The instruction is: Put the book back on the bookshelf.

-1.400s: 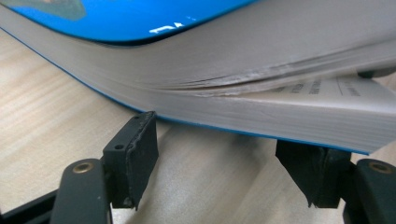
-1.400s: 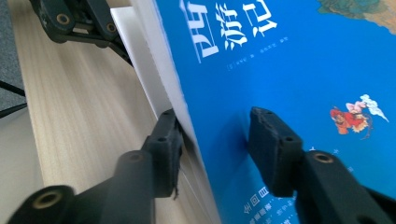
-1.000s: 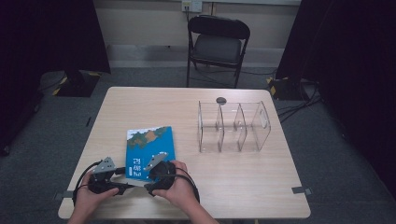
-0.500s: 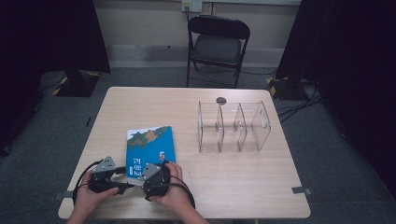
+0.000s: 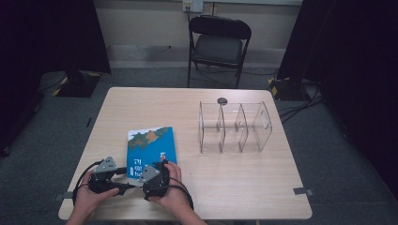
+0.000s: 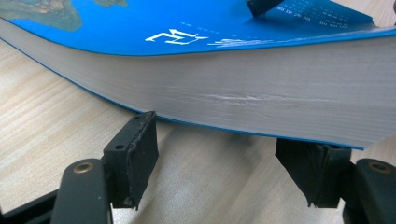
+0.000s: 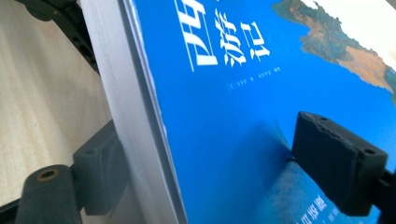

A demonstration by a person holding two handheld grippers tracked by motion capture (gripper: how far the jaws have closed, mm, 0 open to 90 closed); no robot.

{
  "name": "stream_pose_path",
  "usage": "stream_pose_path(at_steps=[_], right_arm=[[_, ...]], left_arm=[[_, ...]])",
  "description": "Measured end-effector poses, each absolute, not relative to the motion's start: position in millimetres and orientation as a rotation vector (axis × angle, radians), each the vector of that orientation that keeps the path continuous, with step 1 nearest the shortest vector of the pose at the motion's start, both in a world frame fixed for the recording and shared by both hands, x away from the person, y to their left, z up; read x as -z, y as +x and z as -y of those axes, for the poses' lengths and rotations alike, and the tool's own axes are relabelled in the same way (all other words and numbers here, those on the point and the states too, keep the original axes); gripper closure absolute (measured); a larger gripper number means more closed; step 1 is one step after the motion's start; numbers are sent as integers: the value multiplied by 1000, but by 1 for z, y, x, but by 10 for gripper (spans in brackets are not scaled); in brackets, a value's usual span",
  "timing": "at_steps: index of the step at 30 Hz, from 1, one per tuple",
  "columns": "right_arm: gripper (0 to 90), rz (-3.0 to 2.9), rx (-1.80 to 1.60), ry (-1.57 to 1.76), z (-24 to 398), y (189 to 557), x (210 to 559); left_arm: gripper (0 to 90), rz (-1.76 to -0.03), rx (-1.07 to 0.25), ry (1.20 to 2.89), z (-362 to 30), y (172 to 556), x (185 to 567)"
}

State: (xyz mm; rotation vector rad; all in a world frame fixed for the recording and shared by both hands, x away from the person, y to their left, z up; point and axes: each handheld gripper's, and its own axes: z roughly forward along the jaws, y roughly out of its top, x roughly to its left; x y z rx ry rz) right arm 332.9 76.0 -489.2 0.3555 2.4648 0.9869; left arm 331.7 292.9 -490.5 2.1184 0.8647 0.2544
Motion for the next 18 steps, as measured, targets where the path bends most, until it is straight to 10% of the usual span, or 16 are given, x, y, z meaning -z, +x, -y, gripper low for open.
stream_pose_path(at_steps=[6,18], right_arm=[[184,-2439,-964,312,-78,332,491],[546,-2440,-939,278,-69,329,474]], left_arm=[[298,-862,-259,2115,-293,332,490],[210,-815,-324,2123,-290,332,486]])
